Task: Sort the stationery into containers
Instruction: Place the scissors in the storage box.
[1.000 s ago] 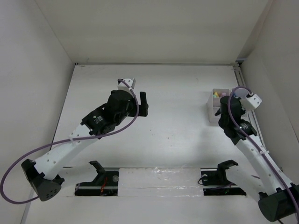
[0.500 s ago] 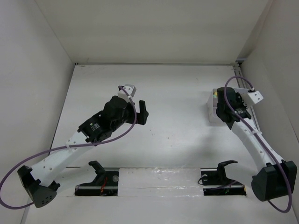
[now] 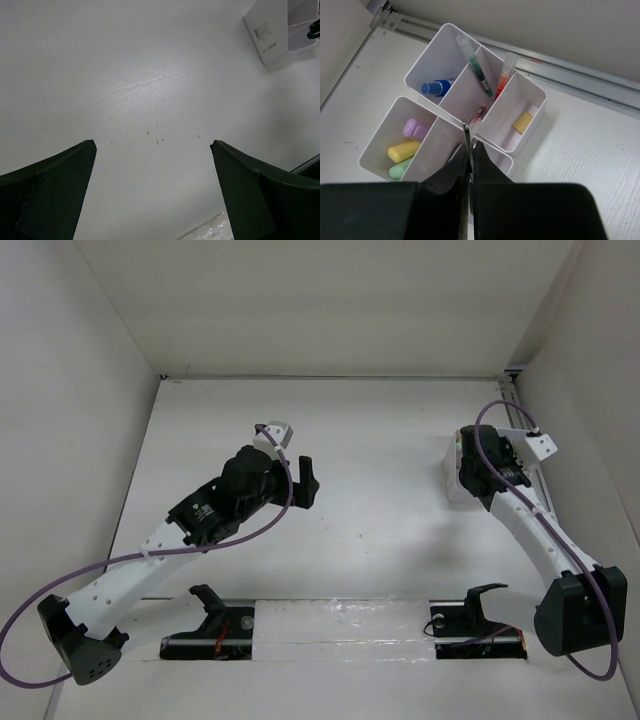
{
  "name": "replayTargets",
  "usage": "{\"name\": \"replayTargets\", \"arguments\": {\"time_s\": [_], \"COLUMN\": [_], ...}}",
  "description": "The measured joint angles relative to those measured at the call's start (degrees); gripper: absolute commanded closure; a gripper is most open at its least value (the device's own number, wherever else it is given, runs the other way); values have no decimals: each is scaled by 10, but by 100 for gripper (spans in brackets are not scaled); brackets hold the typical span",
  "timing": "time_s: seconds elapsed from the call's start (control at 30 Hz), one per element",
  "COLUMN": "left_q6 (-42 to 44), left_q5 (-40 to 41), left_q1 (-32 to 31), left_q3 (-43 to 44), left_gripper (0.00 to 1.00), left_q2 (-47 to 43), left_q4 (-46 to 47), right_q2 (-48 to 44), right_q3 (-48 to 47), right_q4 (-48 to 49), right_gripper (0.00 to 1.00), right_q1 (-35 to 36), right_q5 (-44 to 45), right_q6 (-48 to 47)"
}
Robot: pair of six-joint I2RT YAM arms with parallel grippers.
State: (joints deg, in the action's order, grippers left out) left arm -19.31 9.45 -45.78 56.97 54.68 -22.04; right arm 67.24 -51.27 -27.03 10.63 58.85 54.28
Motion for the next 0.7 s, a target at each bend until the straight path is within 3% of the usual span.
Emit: {"name": "replayTargets", "arguments": {"time_s": [0.7], "left_q6": [1], "left_q5": [-9], "left_q1": [0], "left_q3": [0], "left_gripper": [0], "left_q2": [0], "left_q4": [4], "right_q2": [30], "right_q3": [16], "right_q4": [35], "right_gripper": [100], "right_q1": [-16], "right_q5": [-35], "right_q6": [9]}}
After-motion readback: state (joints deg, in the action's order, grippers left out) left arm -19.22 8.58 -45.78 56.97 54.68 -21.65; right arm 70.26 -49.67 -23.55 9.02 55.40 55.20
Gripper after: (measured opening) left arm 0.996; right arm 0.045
